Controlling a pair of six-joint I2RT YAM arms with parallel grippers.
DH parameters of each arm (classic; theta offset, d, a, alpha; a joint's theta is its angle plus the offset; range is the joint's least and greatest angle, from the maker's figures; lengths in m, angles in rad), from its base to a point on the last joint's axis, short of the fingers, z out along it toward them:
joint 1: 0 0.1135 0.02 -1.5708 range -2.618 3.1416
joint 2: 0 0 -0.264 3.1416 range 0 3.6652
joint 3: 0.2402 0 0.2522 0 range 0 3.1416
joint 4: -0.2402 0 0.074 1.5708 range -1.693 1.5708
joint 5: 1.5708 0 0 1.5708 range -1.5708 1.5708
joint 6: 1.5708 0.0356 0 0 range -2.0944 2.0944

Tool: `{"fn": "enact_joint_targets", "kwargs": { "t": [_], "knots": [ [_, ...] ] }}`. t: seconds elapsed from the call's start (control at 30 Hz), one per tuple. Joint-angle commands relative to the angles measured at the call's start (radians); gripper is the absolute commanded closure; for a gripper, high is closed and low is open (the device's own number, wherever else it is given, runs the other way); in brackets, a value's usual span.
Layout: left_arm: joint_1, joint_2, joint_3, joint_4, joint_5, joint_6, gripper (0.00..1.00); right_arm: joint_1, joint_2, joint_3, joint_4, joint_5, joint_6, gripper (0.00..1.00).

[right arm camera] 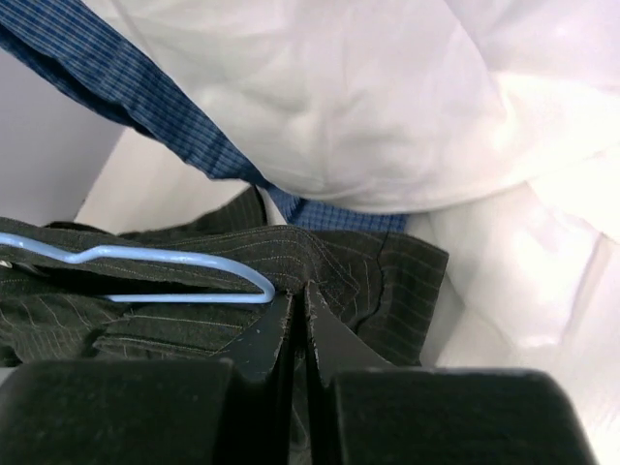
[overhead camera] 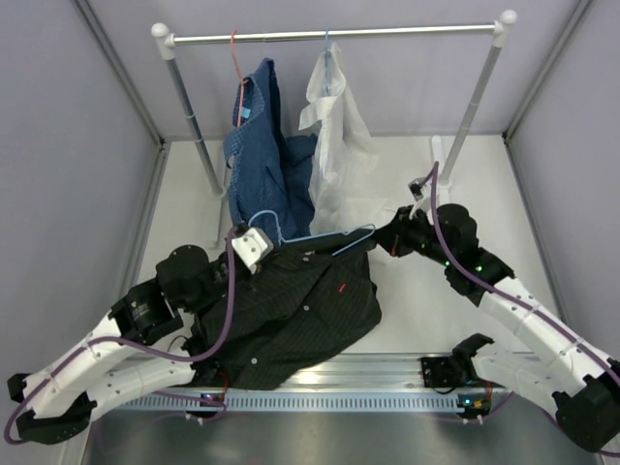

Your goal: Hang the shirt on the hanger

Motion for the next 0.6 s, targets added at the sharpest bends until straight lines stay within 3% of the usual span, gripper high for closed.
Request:
{"fn": "enact_joint_targets", "kwargs": {
  "t": [0.0,0.37,0.57],
  "knots": [
    [-0.004,-0.023,-0.018,0.014,-0.02,0.048,1.0,-0.059,0.026,0.051,-0.182,0.079,-0.045,1.0],
    [-0.103,0.024,-0.081,-0.017,-0.087,0.092,1.0,-0.123,0.122,0.23,-0.291,0.188,-0.137,1.0],
    [-0.105,0.198,0.051,-0.017,-0.199,-0.003,1.0,-0.088,0.058,0.246,-0.276,-0.002,-0.118,1.0]
  ]
}}
